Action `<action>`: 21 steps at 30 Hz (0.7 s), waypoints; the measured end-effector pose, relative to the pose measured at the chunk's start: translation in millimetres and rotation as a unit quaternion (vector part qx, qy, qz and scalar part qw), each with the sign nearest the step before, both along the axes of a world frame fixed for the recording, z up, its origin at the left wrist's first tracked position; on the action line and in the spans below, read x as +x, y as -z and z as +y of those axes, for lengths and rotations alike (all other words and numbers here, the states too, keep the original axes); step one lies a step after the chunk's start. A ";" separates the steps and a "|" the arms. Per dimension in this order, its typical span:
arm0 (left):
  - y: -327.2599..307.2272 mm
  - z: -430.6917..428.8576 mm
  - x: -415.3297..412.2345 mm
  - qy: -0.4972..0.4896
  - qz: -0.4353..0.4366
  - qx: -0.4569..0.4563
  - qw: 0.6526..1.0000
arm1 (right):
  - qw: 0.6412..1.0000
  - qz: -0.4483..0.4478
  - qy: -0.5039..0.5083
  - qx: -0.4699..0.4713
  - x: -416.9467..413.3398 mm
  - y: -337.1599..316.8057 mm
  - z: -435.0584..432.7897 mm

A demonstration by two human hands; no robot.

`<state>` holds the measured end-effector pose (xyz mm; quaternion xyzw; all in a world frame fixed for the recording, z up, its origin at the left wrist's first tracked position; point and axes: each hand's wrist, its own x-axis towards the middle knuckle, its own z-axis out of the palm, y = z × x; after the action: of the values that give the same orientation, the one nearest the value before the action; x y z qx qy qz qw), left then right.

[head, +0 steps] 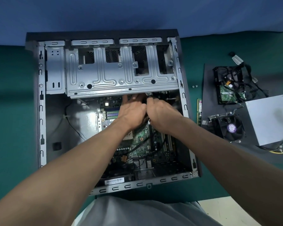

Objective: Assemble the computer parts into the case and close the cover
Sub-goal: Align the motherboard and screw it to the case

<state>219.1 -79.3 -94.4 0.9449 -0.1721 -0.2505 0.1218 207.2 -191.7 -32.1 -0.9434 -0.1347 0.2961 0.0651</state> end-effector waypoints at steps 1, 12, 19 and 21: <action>0.6 -0.7 -0.2 -0.006 -0.001 0.003 1.000 | 1.000 0.001 -0.008 0.006 0.1 0.2 -1.1; -5.1 29.0 -35.1 -0.077 -0.099 -0.071 0.990 | 0.990 -0.079 -0.071 -0.088 10.8 1.8 -4.6; -9.7 49.9 -68.9 -0.041 0.078 0.008 0.996 | 0.993 -0.037 -0.106 -0.043 18.4 -2.5 -4.8; -10.3 51.2 -72.7 -0.024 0.108 0.012 0.994 | 0.992 -0.064 -0.099 -0.046 20.5 -3.6 -5.6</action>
<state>146.4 -28.1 -84.1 0.9175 -0.1320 -0.3503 0.1348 227.7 -197.4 -28.5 -0.9445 -0.2172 0.2459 -0.0169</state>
